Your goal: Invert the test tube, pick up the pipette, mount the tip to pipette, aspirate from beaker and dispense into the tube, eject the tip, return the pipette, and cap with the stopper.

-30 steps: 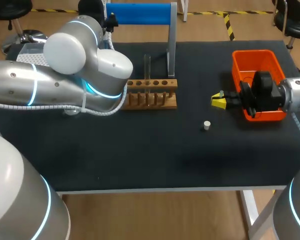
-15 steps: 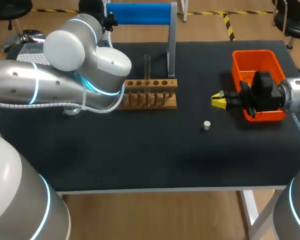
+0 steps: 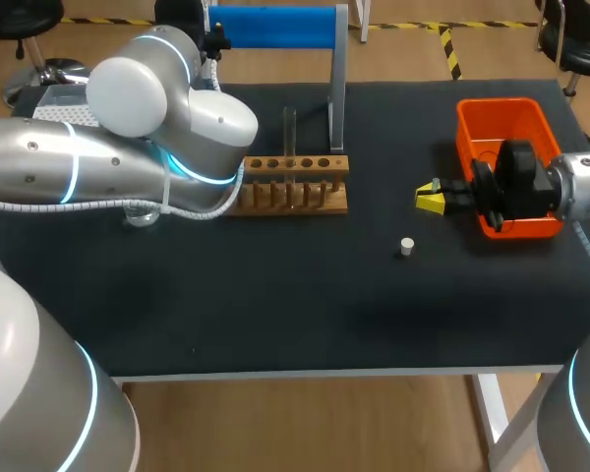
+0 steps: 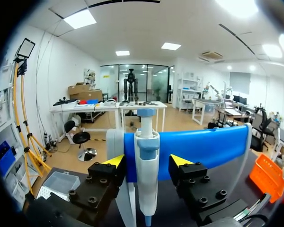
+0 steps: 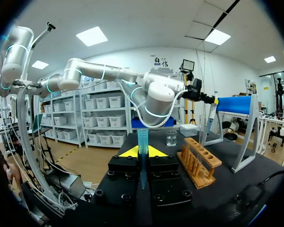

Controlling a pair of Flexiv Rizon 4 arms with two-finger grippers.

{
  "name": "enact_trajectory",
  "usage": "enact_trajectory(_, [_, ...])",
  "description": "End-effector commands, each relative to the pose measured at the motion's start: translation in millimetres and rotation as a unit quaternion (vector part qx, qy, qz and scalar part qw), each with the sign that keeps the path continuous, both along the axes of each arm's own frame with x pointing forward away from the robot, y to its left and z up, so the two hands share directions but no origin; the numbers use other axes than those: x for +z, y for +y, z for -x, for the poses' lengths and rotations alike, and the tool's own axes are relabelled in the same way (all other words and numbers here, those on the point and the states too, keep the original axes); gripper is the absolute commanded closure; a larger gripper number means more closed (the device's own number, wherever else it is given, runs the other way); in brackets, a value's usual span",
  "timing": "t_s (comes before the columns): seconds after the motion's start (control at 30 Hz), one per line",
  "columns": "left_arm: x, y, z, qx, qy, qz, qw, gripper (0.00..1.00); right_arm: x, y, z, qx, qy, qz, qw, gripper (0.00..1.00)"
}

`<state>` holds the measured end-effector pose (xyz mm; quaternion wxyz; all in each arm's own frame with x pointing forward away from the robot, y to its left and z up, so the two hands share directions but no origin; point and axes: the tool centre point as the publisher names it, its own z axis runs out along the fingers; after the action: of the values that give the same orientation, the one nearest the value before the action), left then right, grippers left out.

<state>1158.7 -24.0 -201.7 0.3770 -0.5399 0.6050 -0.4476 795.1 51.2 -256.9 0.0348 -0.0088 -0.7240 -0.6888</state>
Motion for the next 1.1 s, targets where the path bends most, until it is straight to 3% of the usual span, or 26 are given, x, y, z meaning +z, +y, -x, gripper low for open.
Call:
enact_trajectory(0.03, [0.7, -0.3, -3.4, -0.001, 0.002, -0.001, 1.000, 0.45, 0.0, -0.2, 0.4, 0.000, 0.000, 0.000, 1.000, 1.00])
enact_trajectory(0.23, [0.3, -0.4, -5.0, -0.003, 0.004, -0.003, 1.000, 0.51, 0.0, -0.2, 0.4, 0.000, 0.000, 0.000, 1.000, 1.00])
enact_trajectory(1.1, [-1.7, -0.6, -10.9, -0.003, 0.011, -0.005, 1.000, 0.51, 0.0, -0.2, 0.4, 0.000, 0.000, 0.000, 1.000, 1.00])
